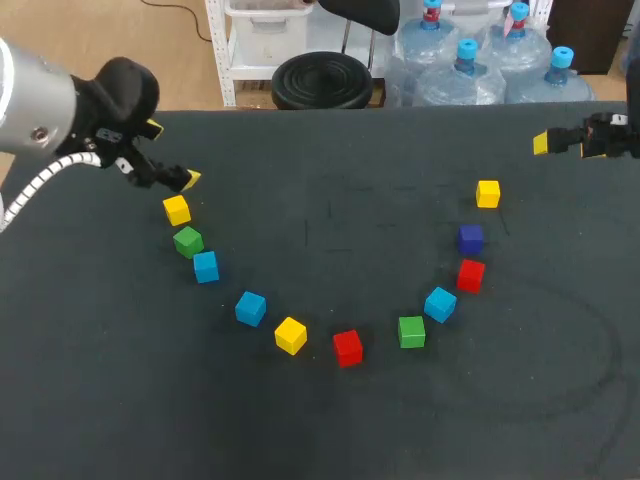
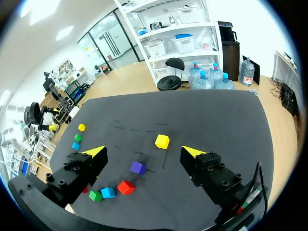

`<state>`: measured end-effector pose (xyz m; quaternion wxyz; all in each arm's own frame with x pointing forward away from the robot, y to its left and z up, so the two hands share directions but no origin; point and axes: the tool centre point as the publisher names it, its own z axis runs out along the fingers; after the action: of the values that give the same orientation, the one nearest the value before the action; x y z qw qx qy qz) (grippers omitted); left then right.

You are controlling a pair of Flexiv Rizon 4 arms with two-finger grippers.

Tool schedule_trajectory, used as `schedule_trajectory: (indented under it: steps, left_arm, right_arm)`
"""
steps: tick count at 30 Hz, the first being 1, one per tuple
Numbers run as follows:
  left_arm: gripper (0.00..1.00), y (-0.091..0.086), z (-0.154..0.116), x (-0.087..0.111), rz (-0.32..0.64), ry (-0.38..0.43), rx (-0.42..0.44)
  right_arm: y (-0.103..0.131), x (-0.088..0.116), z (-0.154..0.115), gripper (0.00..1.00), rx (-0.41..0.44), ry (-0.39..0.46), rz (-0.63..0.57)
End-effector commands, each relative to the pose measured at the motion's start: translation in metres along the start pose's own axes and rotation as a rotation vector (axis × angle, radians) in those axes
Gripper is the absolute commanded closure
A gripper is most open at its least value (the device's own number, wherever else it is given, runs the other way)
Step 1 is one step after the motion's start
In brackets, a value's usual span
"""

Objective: Place the blue cubes, place green cubes on the blue cubes, place the yellow cubes on the green cubes, then place the red cubes on the yellow cubes, and place purple cube on the red cubes.

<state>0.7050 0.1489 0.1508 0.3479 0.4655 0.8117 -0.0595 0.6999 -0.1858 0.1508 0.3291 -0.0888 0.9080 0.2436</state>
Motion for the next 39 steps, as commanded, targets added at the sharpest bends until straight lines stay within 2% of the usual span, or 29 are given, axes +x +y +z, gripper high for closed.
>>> schedule_trajectory:
  steps: [1, 21, 24, 28, 34, 39]
  left_arm:
    - [0.0, 0.005, -0.001, 0.003, 0.548, -0.048, 0.142]
    - [0.0, 0.005, -0.001, 0.003, 0.548, -0.048, 0.142]
    - [0.0, 0.013, 0.003, -0.005, 0.651, 0.001, 0.192]
    - [0.0, 0.014, 0.014, -0.021, 0.795, 0.053, 0.281]
    - [0.0, 0.0, 0.025, -0.044, 1.041, 0.123, 0.414]
    - [0.0, -0.016, 0.029, -0.046, 1.156, 0.198, 0.523]
  right_arm:
    - [0.0, 0.0, 0.0, 0.0, 0.002, -0.001, 0.0]
    - [0.0, 0.0, 0.0, 0.0, 0.002, -0.001, 0.0]
    - [0.0, 0.0, 0.0, 0.0, 0.002, -0.001, 0.0]
    - [0.0, 0.0, 0.0, 0.0, 0.002, -0.001, 0.0]
    - [0.0, 0.0, 0.0, 0.0, 0.002, -0.001, 0.0]
    - [0.0, 0.0, 0.0, 0.0, 0.002, -0.001, 0.0]
